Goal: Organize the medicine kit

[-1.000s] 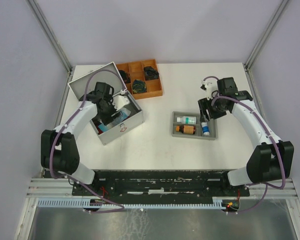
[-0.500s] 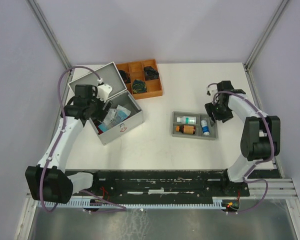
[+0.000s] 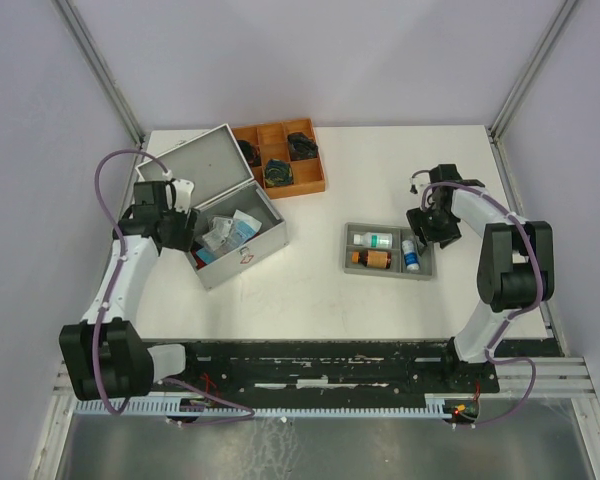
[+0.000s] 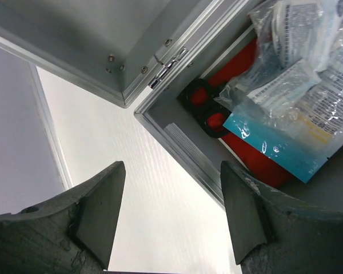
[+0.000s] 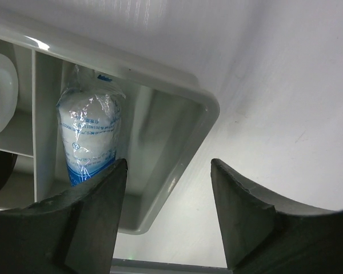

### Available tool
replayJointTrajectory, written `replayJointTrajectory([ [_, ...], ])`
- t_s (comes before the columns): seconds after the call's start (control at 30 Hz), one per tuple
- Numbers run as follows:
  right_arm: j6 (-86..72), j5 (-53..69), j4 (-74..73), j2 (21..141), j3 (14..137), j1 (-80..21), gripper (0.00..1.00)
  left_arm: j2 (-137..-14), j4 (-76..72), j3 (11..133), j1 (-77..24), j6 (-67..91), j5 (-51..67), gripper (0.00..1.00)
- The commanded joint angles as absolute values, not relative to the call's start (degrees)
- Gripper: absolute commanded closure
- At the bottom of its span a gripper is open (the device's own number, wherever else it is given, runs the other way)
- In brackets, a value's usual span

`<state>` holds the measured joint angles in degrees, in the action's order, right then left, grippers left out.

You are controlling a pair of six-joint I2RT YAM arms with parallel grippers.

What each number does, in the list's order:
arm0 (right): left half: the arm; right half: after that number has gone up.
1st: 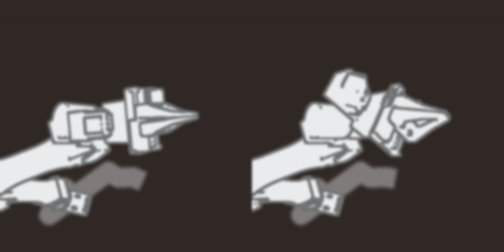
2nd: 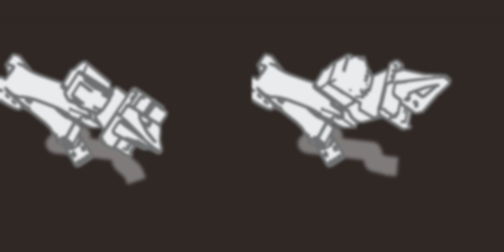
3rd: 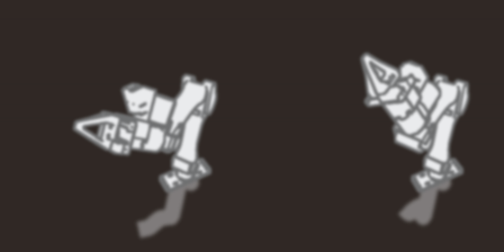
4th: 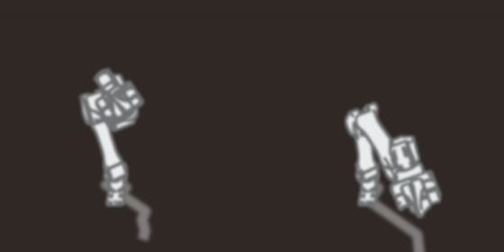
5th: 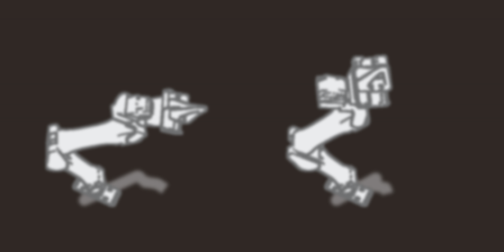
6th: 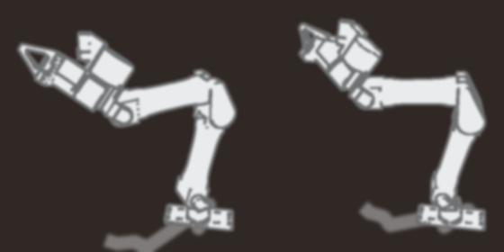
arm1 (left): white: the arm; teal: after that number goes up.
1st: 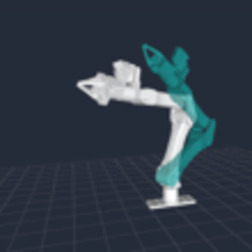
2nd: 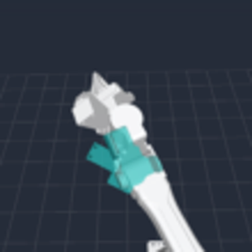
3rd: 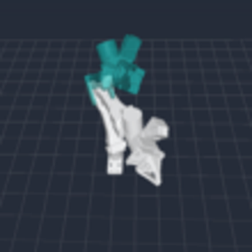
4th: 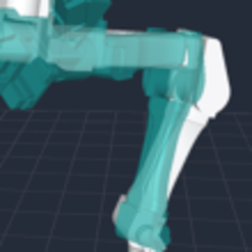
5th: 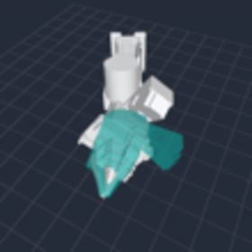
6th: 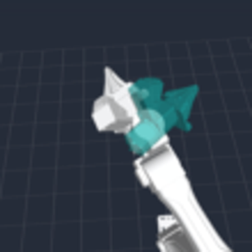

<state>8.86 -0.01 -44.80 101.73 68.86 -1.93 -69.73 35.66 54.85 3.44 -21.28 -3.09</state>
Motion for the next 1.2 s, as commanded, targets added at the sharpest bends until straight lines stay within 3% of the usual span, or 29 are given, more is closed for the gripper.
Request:
replayJointTrajectory([
  [0.0,8.9,1.9,-44.3,101.8,70.1,-1.9,0.31,-72.5,33.4,55.3,5.2,-17.0,0.1,0.28],
  [0.23,8.8,2.5,-44.5,102.3,70.1,-1.9,0.32,-73.7,32.9,53.5,6.0,-16.1,4.9,0.43],
  [0.47,8.6,2.6,-44.8,102.7,70.0,-1.9,0.33,-73.3,34.7,52.1,5.9,-18.6,9.5,0.68],
  [0.57,8.6,2.6,-44.8,102.7,70.1,-1.9,0.33,-72.6,36.3,51.3,6.0,-20.3,9.7,0.73],
  [0.83,8.1,2.6,-45.0,103.3,70.0,-1.9,0.35,-72.9,33.8,52.8,5.6,-15.5,13.0,0.74],
  [1.07,7.9,3.5,-45.8,102.1,70.2,-1.9,0.35,-77.1,28.3,55.8,5.1,-9.6,16.3,0.96],
  [1.17,7.8,3.5,-46.0,102.3,70.6,-1.9,0.35,-78.2,24.9,56.4,3.7,-6.3,15.2,0.97],
])
